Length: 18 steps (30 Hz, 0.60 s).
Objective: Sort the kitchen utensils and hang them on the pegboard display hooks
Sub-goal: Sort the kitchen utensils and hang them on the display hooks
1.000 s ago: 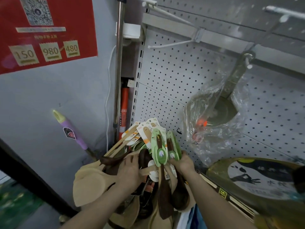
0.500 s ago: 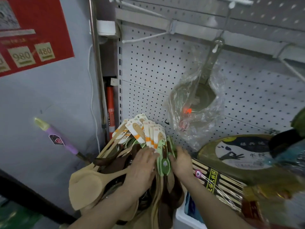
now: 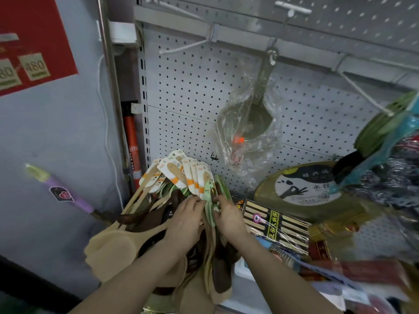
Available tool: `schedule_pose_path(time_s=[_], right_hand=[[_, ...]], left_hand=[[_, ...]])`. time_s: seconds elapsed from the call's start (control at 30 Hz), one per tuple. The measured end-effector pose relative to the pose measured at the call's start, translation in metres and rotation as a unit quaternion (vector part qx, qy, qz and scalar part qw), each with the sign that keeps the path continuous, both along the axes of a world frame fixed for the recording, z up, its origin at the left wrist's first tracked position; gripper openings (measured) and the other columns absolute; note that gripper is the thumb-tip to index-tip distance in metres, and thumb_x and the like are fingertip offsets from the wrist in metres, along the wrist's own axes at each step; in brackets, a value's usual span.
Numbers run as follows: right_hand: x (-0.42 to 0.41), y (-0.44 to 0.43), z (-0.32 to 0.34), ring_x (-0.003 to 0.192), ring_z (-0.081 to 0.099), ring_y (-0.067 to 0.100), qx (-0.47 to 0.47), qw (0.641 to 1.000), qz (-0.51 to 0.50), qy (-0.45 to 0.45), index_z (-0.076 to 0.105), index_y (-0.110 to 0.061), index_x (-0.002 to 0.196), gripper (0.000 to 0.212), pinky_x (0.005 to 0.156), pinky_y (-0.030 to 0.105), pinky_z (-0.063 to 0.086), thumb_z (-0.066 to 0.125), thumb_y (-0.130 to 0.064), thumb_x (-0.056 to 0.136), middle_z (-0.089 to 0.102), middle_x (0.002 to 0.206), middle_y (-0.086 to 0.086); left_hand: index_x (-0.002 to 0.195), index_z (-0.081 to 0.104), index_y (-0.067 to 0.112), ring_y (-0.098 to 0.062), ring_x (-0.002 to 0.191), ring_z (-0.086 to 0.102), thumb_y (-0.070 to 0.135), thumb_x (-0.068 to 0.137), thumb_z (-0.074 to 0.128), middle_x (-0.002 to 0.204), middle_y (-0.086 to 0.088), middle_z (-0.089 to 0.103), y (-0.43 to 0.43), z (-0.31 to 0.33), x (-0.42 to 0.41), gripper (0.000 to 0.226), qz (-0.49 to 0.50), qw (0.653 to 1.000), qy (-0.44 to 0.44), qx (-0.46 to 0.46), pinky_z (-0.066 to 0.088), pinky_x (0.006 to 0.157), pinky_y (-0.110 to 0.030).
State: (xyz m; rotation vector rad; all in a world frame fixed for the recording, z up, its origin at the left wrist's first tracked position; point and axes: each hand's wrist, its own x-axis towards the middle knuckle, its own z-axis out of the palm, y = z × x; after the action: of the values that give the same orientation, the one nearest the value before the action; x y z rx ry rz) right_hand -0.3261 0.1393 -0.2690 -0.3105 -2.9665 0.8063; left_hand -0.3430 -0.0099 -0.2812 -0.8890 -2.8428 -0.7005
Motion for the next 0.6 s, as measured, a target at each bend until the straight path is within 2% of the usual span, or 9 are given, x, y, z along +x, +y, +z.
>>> schedule_pose_path(time_s=[0.23, 0.43, 0.6], right_hand=[[0.031, -0.031, 0.023, 0.109, 0.061, 0.029, 0.007, 0.999, -0.037, 0.018, 0.053, -0.018, 0.131, 0.039, 0.082, 0.032, 0.047, 0.059, -0.023, 0.093, 0.062, 0.126, 0.009], [0.066, -0.057, 0.039, 0.109, 0.062, 0.027, 0.023, 0.996, -0.079, 0.046, 0.054, -0.019, 0.129, 0.043, 0.085, 0.034, 0.048, 0.065, -0.022, 0.088, 0.064, 0.125, 0.008], [0.096, -0.076, 0.053, 0.109, 0.062, 0.027, 0.026, 0.991, -0.107, 0.077, 0.055, -0.023, 0.128, 0.047, 0.088, 0.037, 0.051, 0.068, -0.020, 0.083, 0.065, 0.122, 0.006]], left_hand=[[0.140, 0.042, 0.018, -0.020, 0.134, 0.035, 0.018, 0.080, 0.068, 0.141, -0.002, 0.042, -0.036, 0.026, 0.008, 0.066, -0.025, 0.999, -0.012, 0.015, 0.025, 0.111, -0.027], [0.142, 0.039, 0.019, -0.022, 0.131, 0.039, 0.026, 0.084, 0.069, 0.140, -0.002, 0.043, -0.070, 0.049, 0.022, 0.066, -0.030, 0.999, -0.012, 0.026, 0.029, 0.110, -0.031], [0.142, 0.040, 0.015, -0.024, 0.132, 0.040, 0.025, 0.084, 0.070, 0.141, -0.006, 0.044, -0.088, 0.058, 0.036, 0.066, -0.059, 0.997, -0.019, 0.043, 0.033, 0.112, -0.035]])
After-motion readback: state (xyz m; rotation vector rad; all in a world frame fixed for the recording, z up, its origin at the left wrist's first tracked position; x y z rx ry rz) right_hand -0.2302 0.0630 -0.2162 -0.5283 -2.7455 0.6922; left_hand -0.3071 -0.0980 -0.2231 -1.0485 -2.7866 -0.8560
